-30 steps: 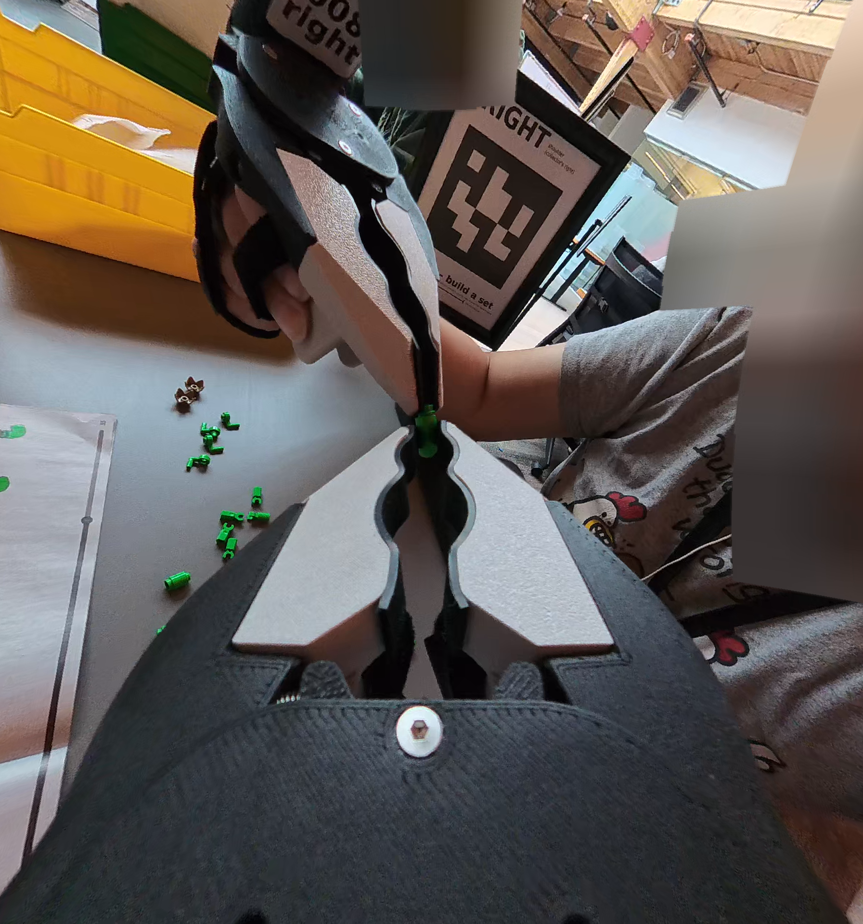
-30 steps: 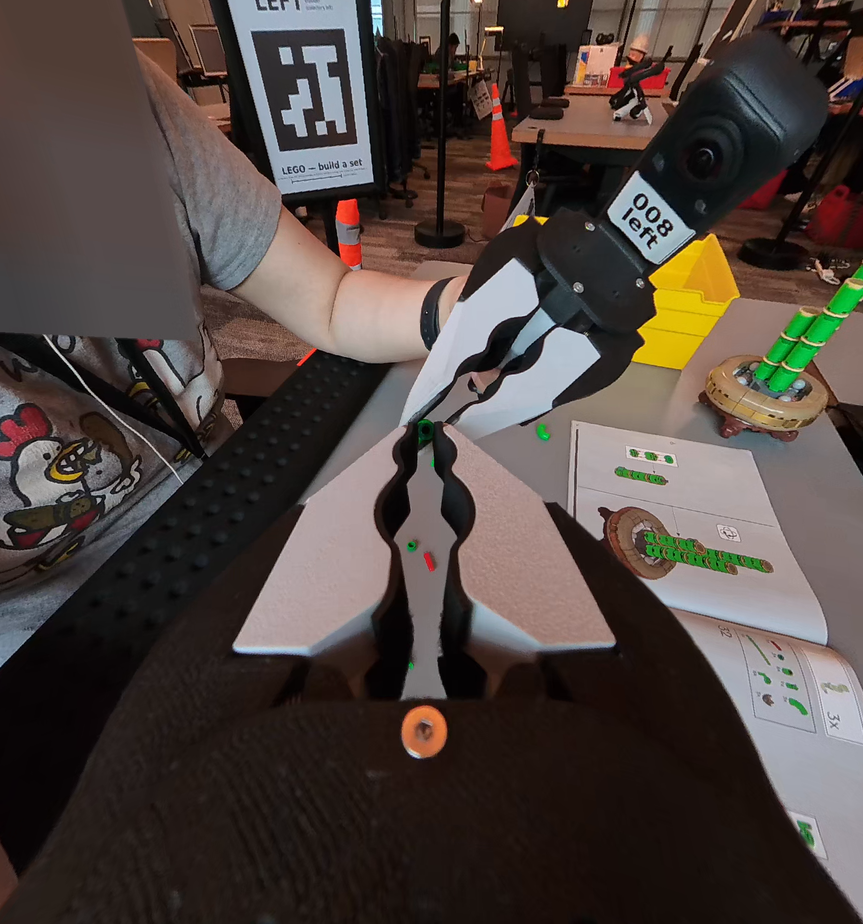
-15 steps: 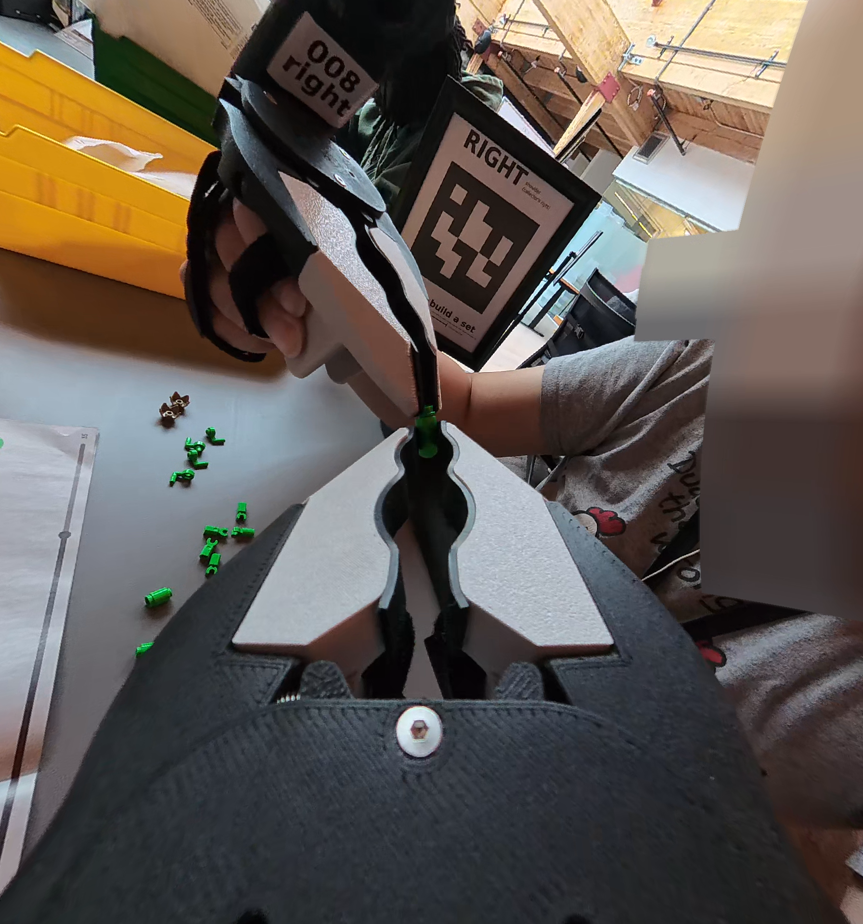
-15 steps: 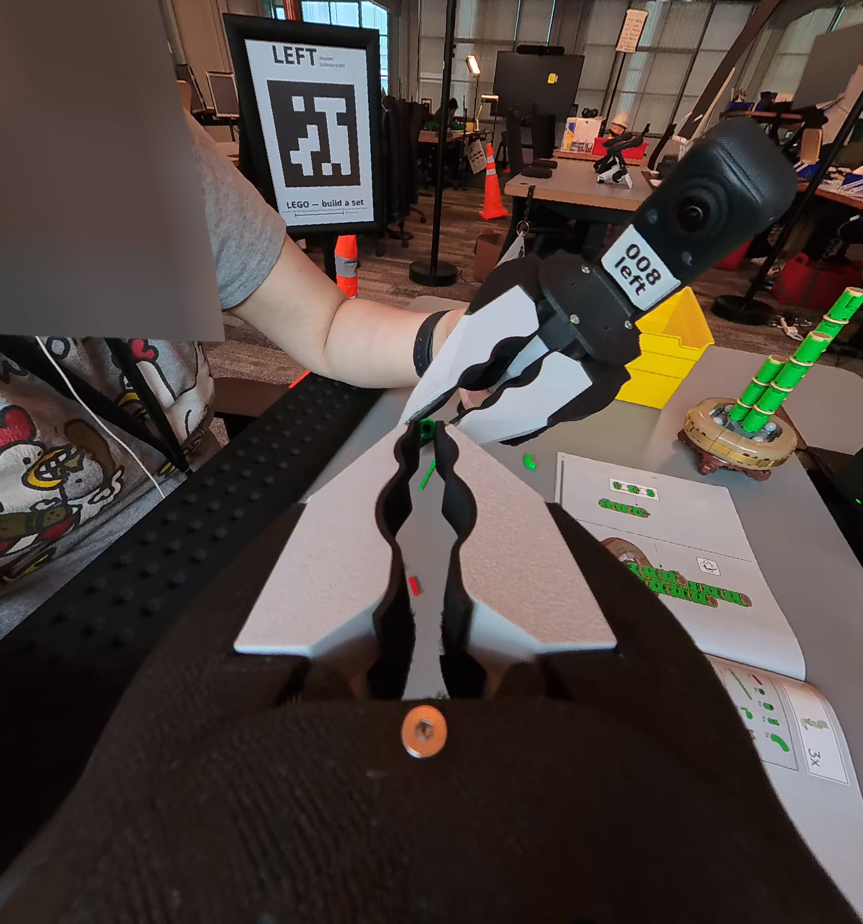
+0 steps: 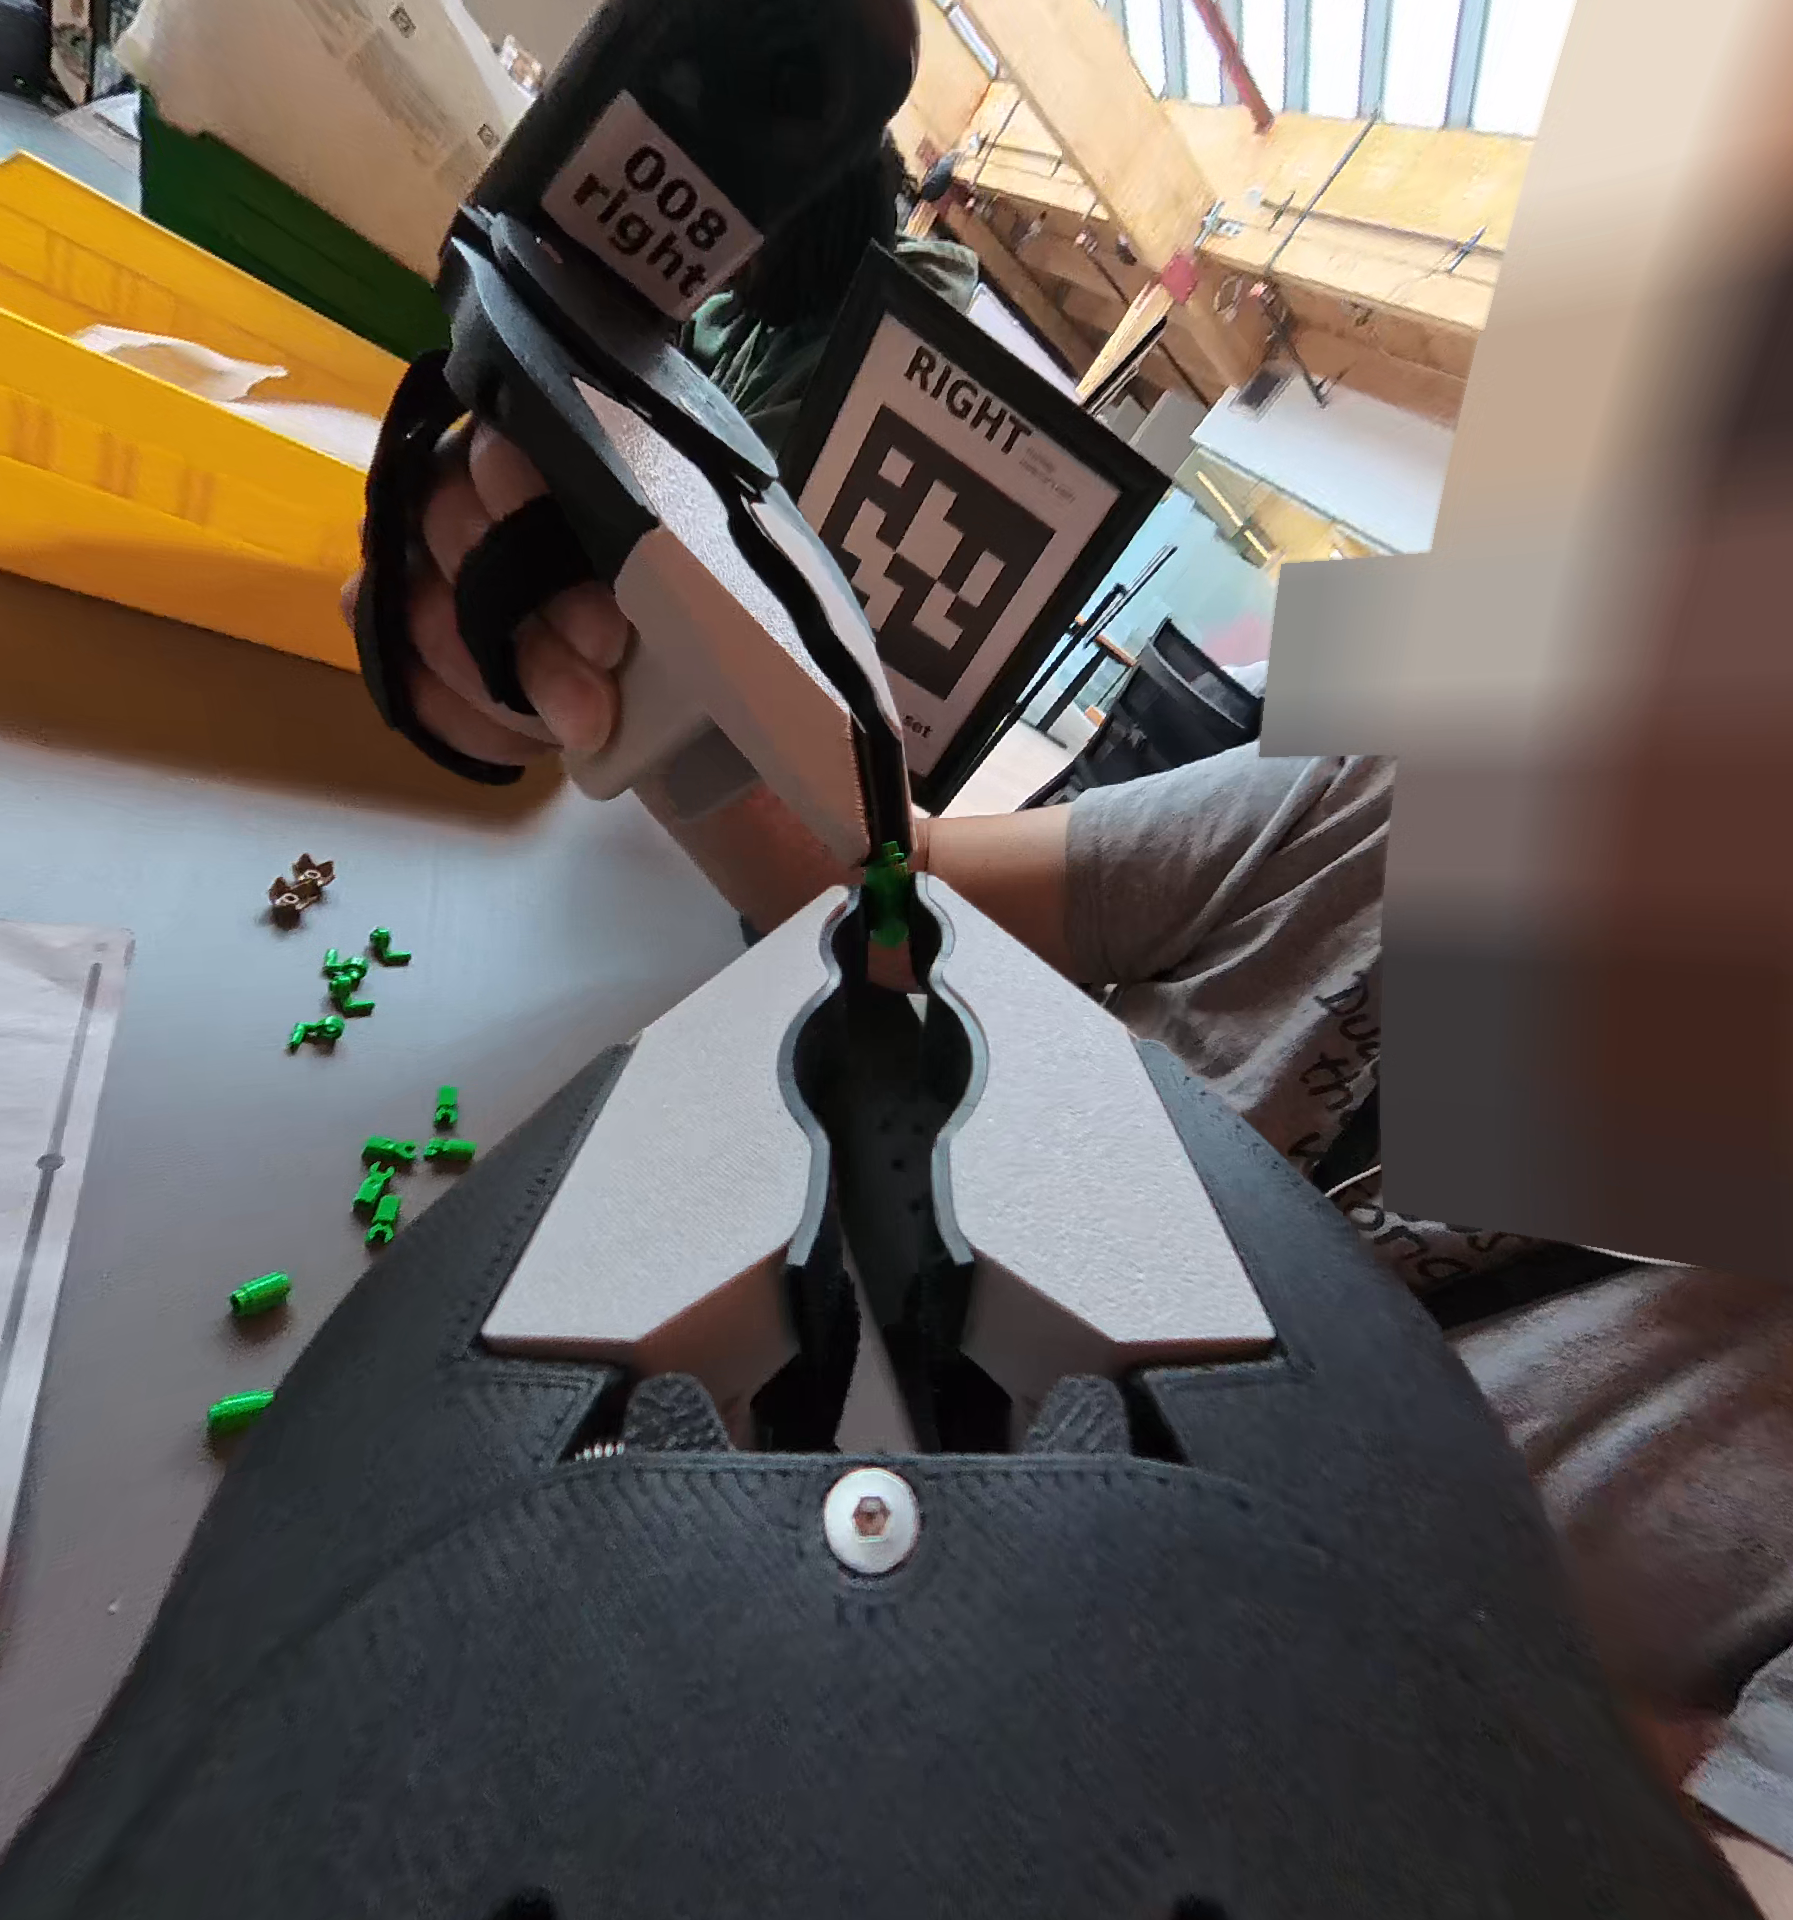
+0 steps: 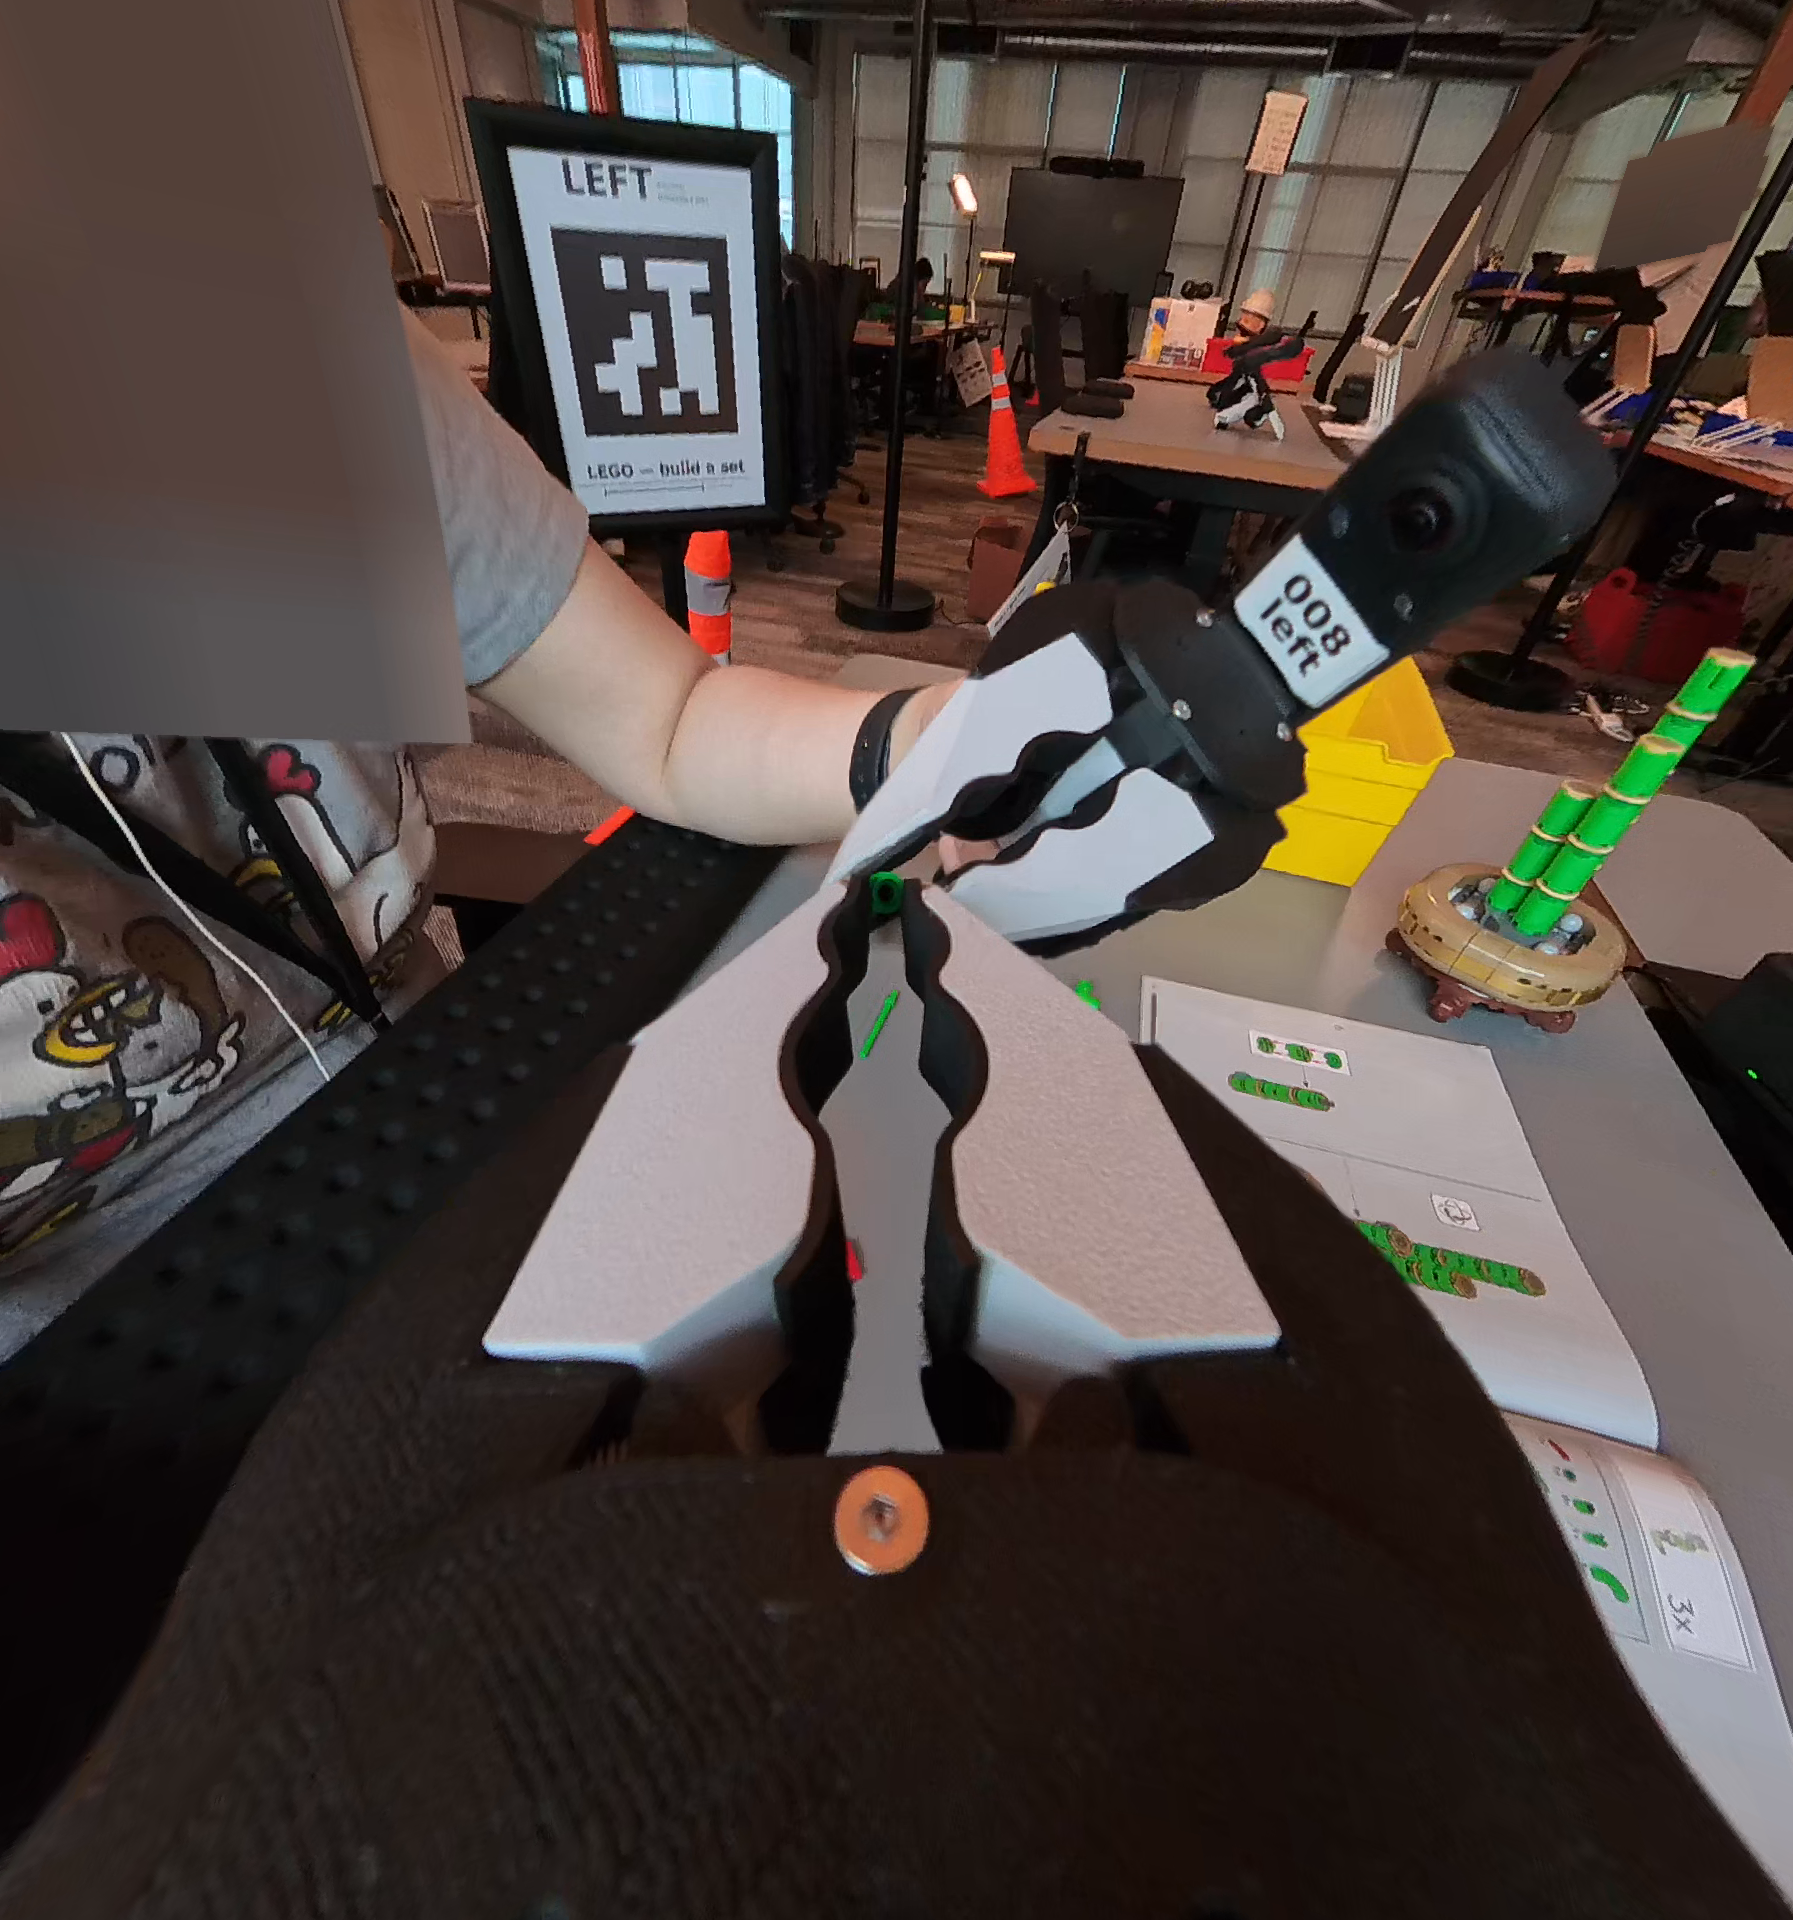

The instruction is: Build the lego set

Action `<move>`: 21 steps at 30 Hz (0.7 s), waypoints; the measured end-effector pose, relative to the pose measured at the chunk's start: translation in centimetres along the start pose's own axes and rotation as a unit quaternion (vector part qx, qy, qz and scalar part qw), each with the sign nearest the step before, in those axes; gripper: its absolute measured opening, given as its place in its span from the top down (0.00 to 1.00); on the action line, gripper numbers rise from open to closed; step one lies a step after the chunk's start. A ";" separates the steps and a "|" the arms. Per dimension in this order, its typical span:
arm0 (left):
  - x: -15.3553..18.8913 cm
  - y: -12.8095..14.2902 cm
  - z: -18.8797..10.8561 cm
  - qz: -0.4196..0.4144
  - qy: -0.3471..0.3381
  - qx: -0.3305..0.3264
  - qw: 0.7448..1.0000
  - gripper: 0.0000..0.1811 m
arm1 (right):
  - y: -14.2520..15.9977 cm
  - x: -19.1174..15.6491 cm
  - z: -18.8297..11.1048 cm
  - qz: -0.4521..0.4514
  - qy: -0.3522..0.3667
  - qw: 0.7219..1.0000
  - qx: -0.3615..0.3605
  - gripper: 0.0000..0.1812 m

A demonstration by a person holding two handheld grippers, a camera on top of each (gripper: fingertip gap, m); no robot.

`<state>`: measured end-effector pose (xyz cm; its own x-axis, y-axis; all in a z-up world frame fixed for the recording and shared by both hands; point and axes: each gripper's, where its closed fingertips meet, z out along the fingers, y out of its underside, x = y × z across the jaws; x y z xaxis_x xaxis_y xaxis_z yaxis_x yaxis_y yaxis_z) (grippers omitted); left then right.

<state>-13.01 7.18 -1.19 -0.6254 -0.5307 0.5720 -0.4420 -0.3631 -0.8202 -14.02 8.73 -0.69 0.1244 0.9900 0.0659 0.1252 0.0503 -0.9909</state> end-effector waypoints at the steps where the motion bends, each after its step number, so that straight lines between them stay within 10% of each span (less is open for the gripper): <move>1: 0.0 0.0 0.0 -0.001 0.001 0.002 1.000 0.98 | -0.1 0.0 0.0 0.001 0.001 1.000 -0.001 0.97; 12: -0.2 -2.5 -1.4 -0.024 -0.008 0.086 0.996 0.97 | -2.5 1.9 0.0 -0.090 0.137 0.986 -0.029 0.71; 18: 0.5 -4.9 -2.7 -0.003 -0.058 0.149 0.987 0.98 | -4.0 4.0 0.9 -0.340 0.333 0.857 -0.197 0.80; 21: 0.9 -5.2 -2.7 0.012 -0.076 0.150 0.986 0.98 | -4.4 3.8 1.3 -0.341 0.342 0.852 -0.203 0.85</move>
<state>-13.01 10.70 3.65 -0.5197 -0.6425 0.5632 -0.2040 -0.5467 -0.8121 -15.39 12.46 3.78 0.4126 0.4339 0.8009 0.7112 0.3958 -0.5809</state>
